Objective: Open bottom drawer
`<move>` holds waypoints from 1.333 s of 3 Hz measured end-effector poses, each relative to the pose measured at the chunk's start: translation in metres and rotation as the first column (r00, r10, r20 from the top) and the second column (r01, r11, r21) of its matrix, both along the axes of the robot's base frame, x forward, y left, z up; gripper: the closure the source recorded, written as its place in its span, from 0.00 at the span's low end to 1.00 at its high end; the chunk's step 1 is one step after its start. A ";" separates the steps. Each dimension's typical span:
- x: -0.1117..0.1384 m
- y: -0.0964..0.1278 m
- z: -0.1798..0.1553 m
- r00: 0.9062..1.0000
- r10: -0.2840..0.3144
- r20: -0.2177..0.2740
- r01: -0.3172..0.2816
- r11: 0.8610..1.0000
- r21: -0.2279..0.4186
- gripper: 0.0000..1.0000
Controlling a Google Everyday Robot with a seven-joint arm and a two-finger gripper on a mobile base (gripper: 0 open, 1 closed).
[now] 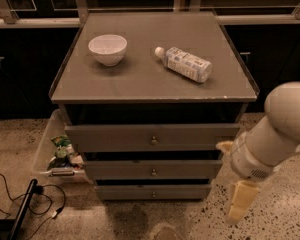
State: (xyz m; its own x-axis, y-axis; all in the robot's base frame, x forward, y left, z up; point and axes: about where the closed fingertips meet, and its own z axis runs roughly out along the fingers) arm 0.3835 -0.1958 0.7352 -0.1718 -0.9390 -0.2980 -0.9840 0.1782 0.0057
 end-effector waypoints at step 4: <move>0.006 0.027 -0.239 0.983 0.066 -0.170 -0.033 0.982 0.187 0.00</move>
Offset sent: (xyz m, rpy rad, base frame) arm 0.0141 0.0350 -0.2570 0.2345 0.1601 0.0749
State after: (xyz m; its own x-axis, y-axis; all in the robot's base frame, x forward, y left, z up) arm 0.3894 -0.1687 0.4964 -0.1912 -0.8799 -0.4350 -0.9724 0.1093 0.2064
